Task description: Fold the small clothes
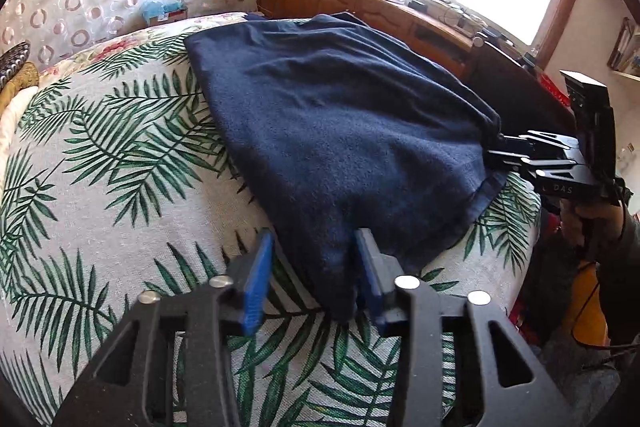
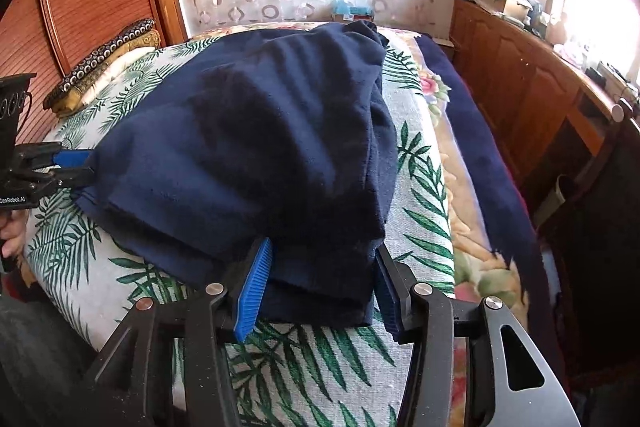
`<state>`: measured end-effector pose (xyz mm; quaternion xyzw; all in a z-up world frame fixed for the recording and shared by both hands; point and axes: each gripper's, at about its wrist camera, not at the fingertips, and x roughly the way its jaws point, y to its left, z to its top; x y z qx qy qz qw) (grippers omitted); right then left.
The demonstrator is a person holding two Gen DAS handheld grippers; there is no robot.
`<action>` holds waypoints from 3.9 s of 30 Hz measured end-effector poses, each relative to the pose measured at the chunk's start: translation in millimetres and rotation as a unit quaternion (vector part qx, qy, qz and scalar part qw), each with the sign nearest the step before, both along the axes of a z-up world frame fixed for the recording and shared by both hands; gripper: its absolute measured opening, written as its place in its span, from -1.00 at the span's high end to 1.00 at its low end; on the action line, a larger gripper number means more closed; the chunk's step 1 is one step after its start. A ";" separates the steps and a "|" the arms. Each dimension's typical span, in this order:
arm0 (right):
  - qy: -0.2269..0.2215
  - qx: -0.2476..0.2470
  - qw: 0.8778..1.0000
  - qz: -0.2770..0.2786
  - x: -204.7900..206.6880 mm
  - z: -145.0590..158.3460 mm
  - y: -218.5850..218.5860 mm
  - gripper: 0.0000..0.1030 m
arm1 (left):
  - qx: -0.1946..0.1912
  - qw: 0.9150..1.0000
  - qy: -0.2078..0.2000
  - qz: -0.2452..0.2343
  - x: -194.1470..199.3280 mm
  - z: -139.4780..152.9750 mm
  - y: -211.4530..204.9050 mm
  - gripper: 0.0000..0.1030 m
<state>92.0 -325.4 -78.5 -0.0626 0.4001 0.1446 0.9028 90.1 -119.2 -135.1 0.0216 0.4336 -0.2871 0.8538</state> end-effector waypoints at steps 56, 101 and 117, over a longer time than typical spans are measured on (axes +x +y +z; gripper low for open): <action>-0.090 -0.025 0.995 -0.019 185.3 86.4 39.7 0.10 | -0.019 0.994 -0.072 0.077 190.4 64.9 25.6 -0.40; -0.005 -0.051 0.997 0.054 -11.9 57.5 65.8 0.90 | -0.036 0.992 -0.098 0.076 57.5 62.9 64.7 -0.54; -0.187 -0.124 0.974 0.005 123.6 183.0 16.2 0.90 | -0.013 0.992 -0.086 0.091 133.8 64.9 35.4 -0.54</action>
